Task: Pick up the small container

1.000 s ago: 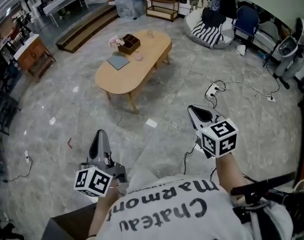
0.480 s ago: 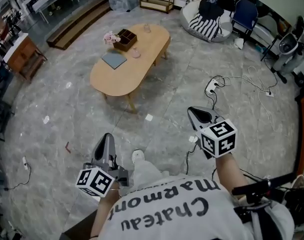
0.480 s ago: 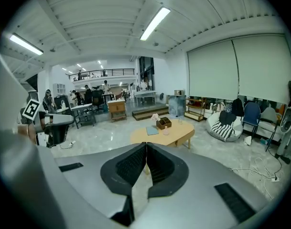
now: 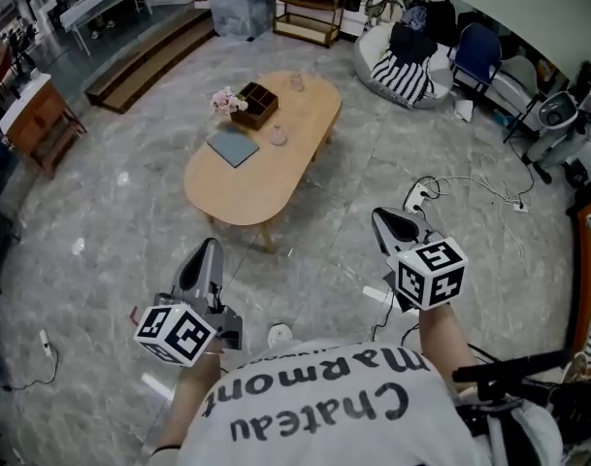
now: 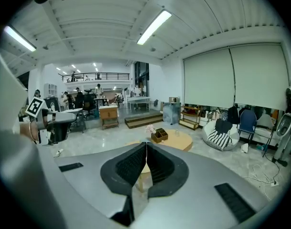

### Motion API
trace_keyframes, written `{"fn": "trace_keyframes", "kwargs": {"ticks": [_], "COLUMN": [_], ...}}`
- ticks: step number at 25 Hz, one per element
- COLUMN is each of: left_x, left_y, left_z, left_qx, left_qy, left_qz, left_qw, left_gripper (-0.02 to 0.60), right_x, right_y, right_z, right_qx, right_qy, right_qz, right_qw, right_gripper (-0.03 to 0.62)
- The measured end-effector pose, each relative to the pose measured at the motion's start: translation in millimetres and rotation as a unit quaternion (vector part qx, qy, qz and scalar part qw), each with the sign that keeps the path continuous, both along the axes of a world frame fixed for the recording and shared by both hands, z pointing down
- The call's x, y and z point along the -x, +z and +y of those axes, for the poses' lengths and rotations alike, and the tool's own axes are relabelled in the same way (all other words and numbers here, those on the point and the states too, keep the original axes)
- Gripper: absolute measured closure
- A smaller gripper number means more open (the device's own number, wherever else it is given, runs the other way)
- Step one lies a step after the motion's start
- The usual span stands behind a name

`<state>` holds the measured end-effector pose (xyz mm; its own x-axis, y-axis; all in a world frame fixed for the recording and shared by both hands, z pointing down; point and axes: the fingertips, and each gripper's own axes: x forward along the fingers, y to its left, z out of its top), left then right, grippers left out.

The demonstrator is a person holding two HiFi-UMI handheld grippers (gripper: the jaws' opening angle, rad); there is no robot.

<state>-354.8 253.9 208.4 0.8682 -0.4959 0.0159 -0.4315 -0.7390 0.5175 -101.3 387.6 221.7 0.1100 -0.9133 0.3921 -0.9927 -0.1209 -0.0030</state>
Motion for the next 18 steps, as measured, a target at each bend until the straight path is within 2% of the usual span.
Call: {"fn": "trace_keyframes", "kwargs": {"ticks": [5,8,12,18], "left_x": [-10.5,-9.0,-16.1,-49.2], "left_y": [6.0,18.5,24.6,50.7], "left_z": [-45.3,-76.4,-101.0,-135.3], "left_qx": [0.0,0.013,0.012,0.037], "left_qy": [0.045,0.046,0.045,0.05], "left_qz": [-0.015,-0.031,-0.042,-0.051], "left_qw": [0.9989,0.9984,0.998,0.9968], "left_gripper": [0.568,0.568,0.568,0.568], "right_x": [-3.4,-10.3,-28.4,-57.2], "right_y": [-1.2,7.4,17.1,40.5], "right_z": [-32.6,-42.9,-38.4,-45.8], "right_qx": [-0.003,0.005,0.036,0.06], "right_qy": [0.019,0.036,0.06,0.077], "right_qz": [0.0,0.007,0.03,-0.002], "right_qw": [1.0,0.999,0.997,0.995], "right_gripper": [0.582,0.582,0.582,0.582]}}
